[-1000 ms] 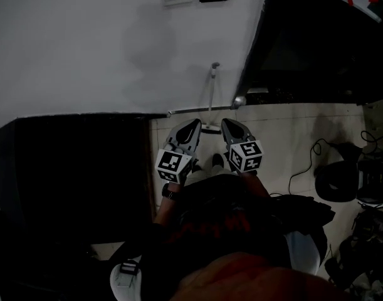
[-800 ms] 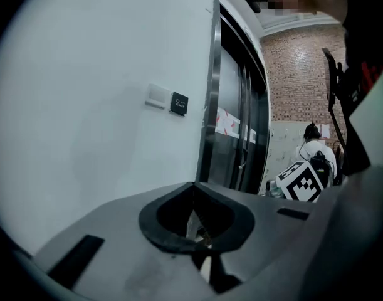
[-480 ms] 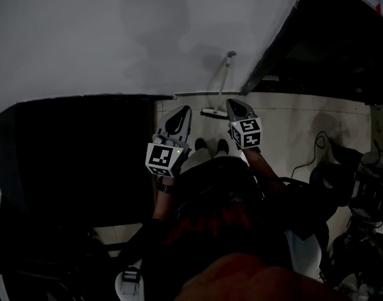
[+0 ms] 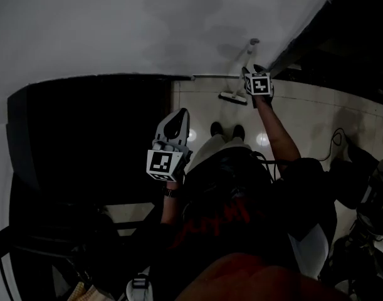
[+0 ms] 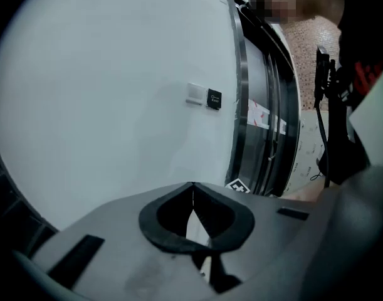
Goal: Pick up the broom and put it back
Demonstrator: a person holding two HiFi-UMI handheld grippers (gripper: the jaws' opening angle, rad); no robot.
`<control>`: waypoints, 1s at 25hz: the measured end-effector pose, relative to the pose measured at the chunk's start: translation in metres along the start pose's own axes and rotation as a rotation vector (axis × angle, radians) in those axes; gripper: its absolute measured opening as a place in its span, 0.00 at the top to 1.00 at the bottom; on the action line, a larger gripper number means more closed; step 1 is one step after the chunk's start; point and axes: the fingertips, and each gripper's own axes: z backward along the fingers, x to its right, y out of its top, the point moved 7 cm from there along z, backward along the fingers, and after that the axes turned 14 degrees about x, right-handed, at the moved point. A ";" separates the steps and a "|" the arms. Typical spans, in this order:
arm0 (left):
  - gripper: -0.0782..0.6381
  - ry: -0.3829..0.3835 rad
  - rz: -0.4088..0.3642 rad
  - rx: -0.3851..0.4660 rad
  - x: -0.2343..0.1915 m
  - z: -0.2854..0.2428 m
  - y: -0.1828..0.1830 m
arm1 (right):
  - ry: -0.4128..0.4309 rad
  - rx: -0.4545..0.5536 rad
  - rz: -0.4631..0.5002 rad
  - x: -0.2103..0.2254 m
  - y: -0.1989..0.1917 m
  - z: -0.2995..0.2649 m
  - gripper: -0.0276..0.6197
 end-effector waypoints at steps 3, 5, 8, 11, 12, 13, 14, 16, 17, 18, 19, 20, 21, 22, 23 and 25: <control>0.88 0.030 0.001 -0.013 -0.005 0.007 -0.001 | -0.038 -0.066 0.027 0.021 0.000 -0.033 0.67; 0.88 0.050 0.009 -0.017 -0.008 0.013 -0.002 | -0.048 -0.110 0.040 0.028 -0.004 -0.055 0.67; 0.88 0.056 0.011 -0.026 -0.007 0.017 -0.005 | -0.041 -0.151 0.047 0.034 -0.010 -0.088 0.67; 0.88 0.040 0.019 -0.043 -0.005 0.018 -0.008 | -0.105 -0.248 0.027 0.047 -0.010 -0.107 0.73; 0.88 0.040 0.020 -0.063 -0.003 0.025 -0.010 | -0.115 -0.269 0.006 0.043 -0.016 -0.109 0.79; 0.88 0.042 0.015 -0.079 -0.003 0.031 -0.010 | -0.095 -0.258 -0.019 0.035 -0.021 -0.110 0.81; 0.88 0.043 0.010 -0.082 -0.004 0.032 -0.011 | -0.072 -0.223 -0.024 0.028 -0.021 -0.112 0.81; 0.88 0.044 0.007 -0.065 -0.005 0.025 -0.009 | -0.077 -0.153 0.034 0.026 -0.016 -0.107 0.81; 0.88 0.040 0.008 -0.057 -0.005 0.021 -0.009 | -0.073 -0.125 0.058 0.022 -0.018 -0.098 0.81; 0.88 0.030 0.011 -0.050 -0.004 0.016 -0.009 | -0.064 -0.100 0.074 0.015 -0.024 -0.086 0.81; 0.88 0.011 0.015 -0.044 -0.002 0.011 -0.010 | -0.054 -0.077 0.084 0.007 -0.031 -0.070 0.81; 0.88 -0.013 0.019 -0.039 0.000 0.004 -0.010 | -0.045 -0.056 0.091 -0.002 -0.039 -0.053 0.81; 0.88 -0.038 0.024 -0.034 0.003 -0.002 -0.010 | -0.033 -0.036 0.097 -0.012 -0.048 -0.035 0.81; 0.88 -0.063 0.026 -0.027 0.006 -0.009 -0.008 | -0.021 -0.010 0.104 -0.021 -0.053 -0.017 0.81; 0.88 -0.086 0.026 -0.018 0.009 -0.017 -0.006 | -0.013 0.020 0.111 -0.030 -0.054 0.000 0.81; 0.88 -0.126 0.026 0.009 0.013 -0.039 0.000 | -0.009 0.095 0.124 -0.038 -0.040 0.029 0.81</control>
